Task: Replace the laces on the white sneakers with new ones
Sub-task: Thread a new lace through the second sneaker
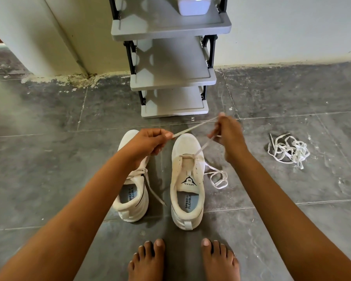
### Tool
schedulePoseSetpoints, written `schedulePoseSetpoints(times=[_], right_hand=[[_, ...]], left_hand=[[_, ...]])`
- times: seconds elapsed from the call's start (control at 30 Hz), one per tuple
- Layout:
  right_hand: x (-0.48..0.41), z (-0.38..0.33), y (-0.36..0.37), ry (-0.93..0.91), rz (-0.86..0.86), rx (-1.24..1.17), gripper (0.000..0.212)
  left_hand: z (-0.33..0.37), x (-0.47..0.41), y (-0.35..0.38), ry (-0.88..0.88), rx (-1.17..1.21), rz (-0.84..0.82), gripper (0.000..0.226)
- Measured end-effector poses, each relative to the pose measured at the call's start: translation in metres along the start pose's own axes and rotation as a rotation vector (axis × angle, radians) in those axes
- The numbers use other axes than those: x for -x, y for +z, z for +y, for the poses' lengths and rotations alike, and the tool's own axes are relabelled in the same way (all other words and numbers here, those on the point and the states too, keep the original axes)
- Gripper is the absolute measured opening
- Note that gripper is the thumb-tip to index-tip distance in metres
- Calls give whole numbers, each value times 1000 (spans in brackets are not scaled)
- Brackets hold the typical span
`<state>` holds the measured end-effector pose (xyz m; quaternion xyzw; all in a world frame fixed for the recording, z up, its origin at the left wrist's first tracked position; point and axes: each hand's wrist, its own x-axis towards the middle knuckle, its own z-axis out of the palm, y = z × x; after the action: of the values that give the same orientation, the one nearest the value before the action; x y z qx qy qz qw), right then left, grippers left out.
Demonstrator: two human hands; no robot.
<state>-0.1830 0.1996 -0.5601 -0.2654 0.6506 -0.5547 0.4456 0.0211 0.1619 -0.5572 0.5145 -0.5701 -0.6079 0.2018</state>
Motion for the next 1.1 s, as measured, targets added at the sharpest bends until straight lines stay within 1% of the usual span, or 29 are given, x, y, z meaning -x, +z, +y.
schedulePoseSetpoints(times=[0.07,0.13,0.17,0.2,0.23,0.27,0.3,0.33,0.37,0.4,0.43,0.47,0.5,0.57,0.63,0.7,0.77,0.87,0.93,1.0,1.07,1.1], right_hand=[[-9,8,-12,83,173,-159,28],[-15,17,-20,135,291,-254,24],[-17,21,-22,154,323,-264,25],[-18,26,-23,157,336,-196,25],[-18,31,-26,128,332,-9,22],[-17,35,-27,62,302,277,17],[-12,37,-28,-55,242,562,21],[-6,38,-25,-232,150,754,32],[0,36,-17,-410,9,835,41],[7,33,-7,-512,-157,854,46],[13,30,6,-534,-309,847,47],[18,28,16,-513,-410,852,45],[21,27,24,-484,-450,863,39],[22,24,26,-468,-421,869,21],[19,23,14,-458,-367,848,13],[13,24,-2,-429,-253,822,15],[3,25,-17,-407,-136,852,15],[-11,27,-39,-333,-57,940,18],[-18,26,-50,-258,-63,948,19],[-19,26,-54,-202,-81,1016,19],[-17,28,-50,-189,-133,1182,22],[-14,30,-44,-213,-184,1251,27]], left_hand=[[-10,-1,-6,-34,-38,22,17],[-17,-3,-14,-83,-115,51,19],[-19,-4,-18,-107,-162,63,19],[-20,-5,-22,-125,-210,79,19],[-20,-6,-24,-127,-258,97,19],[-18,-7,-25,-105,-295,110,19],[-16,-7,-24,-66,-317,112,19],[-12,-7,-20,-19,-325,100,18],[-8,-6,-15,26,-327,76,17],[-3,-6,-9,65,-329,47,15],[1,-6,-2,100,-332,24,13],[4,-7,3,131,-334,15,13],[6,-8,6,154,-341,17,14],[7,-10,7,165,-376,24,15],[4,-9,3,137,-385,4,12],[-1,-9,-4,109,-353,-29,10],[-4,-10,-12,86,-303,-41,14],[-7,-12,-23,53,-335,-67,23],[-9,-13,-25,33,-374,-97,27],[-11,-14,-23,25,-380,-92,26],[-11,-14,-16,40,-395,-25,20],[-11,-14,-12,64,-416,17,15]])
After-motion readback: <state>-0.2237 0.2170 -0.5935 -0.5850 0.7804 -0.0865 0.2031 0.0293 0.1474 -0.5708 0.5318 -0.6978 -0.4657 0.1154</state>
